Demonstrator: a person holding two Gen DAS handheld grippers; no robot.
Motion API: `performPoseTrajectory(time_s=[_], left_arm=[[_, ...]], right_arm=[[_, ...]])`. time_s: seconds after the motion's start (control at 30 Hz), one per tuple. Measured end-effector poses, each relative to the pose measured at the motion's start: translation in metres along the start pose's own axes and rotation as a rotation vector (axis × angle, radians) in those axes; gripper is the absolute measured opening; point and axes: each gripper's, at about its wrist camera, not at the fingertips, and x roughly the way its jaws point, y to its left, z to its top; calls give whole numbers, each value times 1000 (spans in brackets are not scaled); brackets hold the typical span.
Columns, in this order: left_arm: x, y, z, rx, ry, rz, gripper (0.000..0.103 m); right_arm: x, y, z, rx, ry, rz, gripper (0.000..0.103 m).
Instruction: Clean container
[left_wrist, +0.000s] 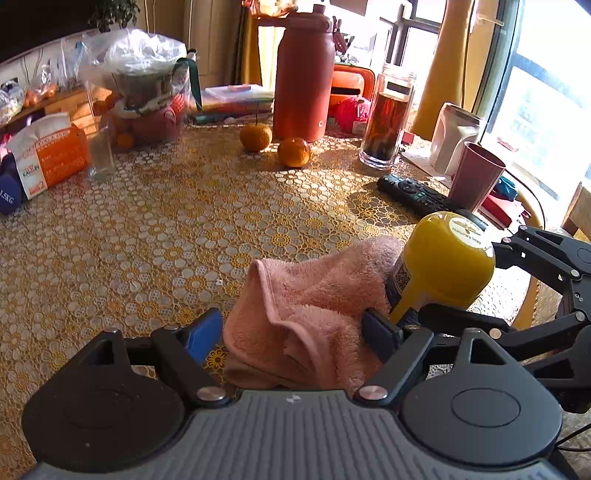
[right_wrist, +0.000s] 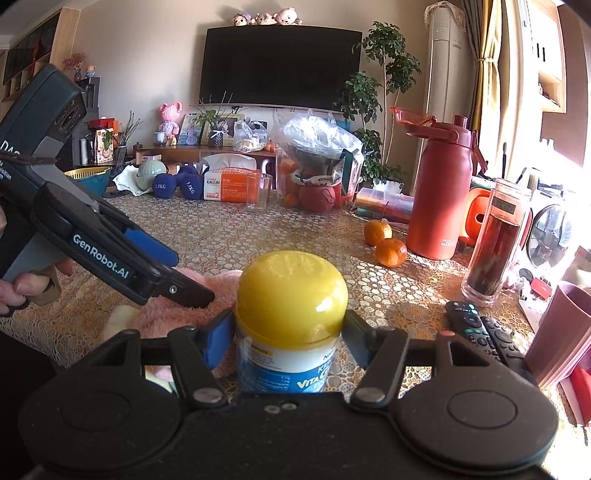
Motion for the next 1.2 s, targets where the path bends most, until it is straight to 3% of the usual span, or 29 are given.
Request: performPoseTrajectory(time_s=[0.13,0.23,0.4,0.47,0.53,0.7,0.83,1.03,1.2], left_arm=[[23,13,3,-64,69,-53,84],[35,19,2,-110,101,-102,90],[39,11,0,-86,107,-119,94],[37,8,0,-97,103,-129,83],[33,4,0,-111,95,-147,56],[16,-11,0,-83,47,-116,32],[-1,-14,1,-103,0,-132,24],[-30,-17,10,-151,-83,-214,23],[-18,-33,14,-135,-59,-236,23]], right_arm=[[0,-1,-1,15,2,9,62],[-1,-2,-1,23,5,19,62],[-2,-8,2,53,15,32,62],[-3,-11,2,68,21,39,62],[-4,-13,4,71,21,40,63],[-11,-15,10,70,4,34,68],[-14,-19,16,92,8,47,60],[-14,-33,16,192,9,52,60],[-16,-43,13,257,1,42,60]])
